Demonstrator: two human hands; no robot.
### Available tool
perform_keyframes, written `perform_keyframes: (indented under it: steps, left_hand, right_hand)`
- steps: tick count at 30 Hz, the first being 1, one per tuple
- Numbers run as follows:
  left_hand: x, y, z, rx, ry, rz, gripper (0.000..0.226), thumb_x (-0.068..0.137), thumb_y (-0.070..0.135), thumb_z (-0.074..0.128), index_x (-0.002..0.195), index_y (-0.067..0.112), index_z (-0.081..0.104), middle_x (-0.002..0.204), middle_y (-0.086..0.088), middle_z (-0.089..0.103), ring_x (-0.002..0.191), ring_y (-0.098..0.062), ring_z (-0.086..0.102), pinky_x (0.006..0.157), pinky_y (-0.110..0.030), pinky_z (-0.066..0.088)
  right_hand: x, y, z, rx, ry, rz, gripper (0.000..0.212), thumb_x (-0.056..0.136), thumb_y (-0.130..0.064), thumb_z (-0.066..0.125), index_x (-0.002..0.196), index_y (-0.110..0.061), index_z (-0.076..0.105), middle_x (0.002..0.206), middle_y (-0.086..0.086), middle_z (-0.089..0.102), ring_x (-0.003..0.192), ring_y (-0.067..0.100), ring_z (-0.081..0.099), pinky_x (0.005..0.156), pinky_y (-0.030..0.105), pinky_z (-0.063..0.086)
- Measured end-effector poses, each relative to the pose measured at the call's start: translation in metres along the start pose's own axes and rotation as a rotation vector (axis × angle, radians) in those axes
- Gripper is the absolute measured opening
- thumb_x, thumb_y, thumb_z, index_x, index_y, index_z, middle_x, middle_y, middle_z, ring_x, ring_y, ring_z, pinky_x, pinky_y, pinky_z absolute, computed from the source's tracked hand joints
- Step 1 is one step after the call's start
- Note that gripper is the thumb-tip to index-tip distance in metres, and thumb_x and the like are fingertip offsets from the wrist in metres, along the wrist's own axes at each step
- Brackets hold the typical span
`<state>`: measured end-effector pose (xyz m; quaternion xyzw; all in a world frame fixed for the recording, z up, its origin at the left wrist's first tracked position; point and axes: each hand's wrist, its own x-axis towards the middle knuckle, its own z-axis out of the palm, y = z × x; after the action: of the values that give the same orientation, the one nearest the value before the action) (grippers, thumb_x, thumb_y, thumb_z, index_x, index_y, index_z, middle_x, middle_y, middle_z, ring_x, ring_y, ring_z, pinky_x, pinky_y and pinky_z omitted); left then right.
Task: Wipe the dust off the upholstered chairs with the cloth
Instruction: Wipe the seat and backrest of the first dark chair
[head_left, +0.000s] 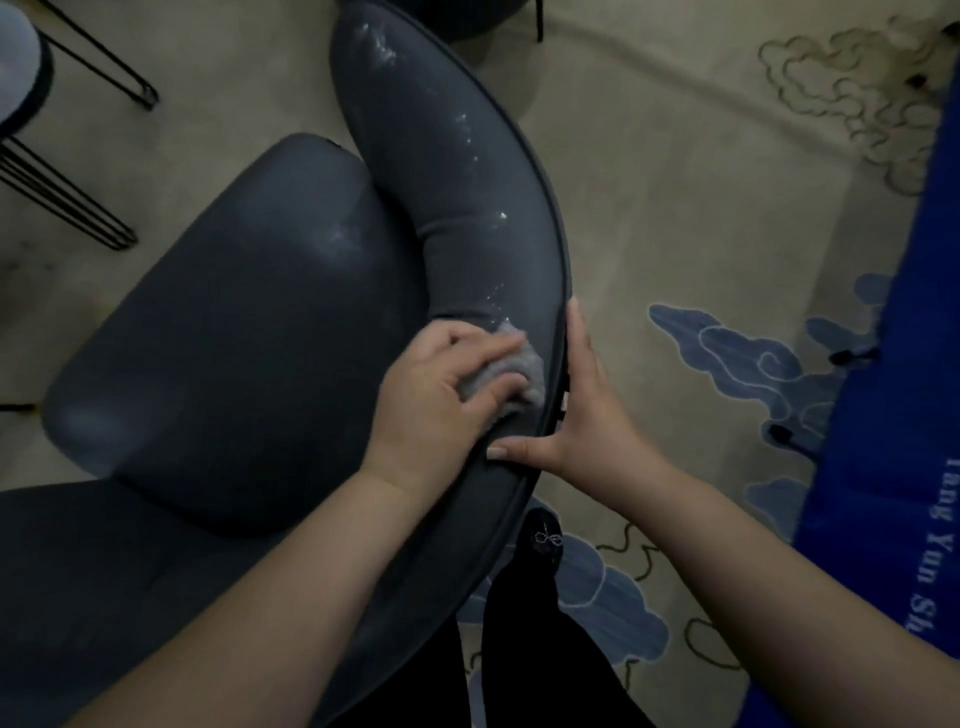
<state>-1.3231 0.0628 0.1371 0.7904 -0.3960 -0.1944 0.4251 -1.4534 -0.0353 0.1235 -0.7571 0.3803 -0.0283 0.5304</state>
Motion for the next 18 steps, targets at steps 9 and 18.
perform_keyframes:
  steps: [9, 18]
  left_hand:
    - [0.025, -0.002, 0.004, 0.075, 0.210, -0.137, 0.032, 0.082, 0.026, 0.068, 0.113, 0.023, 0.070, 0.106, 0.003, 0.062, 0.096, 0.001, 0.055, 0.088, -0.003, 0.035]
    - [0.058, -0.023, 0.002, 0.052, 0.254, -0.296, 0.030, 0.085, 0.019, 0.068, 0.115, 0.022, 0.069, 0.106, 0.002, 0.060, 0.098, -0.005, 0.057, 0.089, -0.001, 0.033]
  right_hand:
    - [0.019, -0.001, -0.023, -0.016, -0.114, -0.059, 0.149, 0.038, -0.071, 0.074, 0.147, -0.032, -0.019, 0.150, -0.024, 0.007, 0.134, -0.014, 0.012, 0.109, 0.014, 0.020]
    - [0.047, -0.010, -0.037, -0.060, -0.114, -0.062, 0.145, 0.040, -0.069, 0.075, 0.146, -0.037, -0.018, 0.157, -0.015, 0.005, 0.142, 0.003, 0.012, 0.113, 0.025, 0.022]
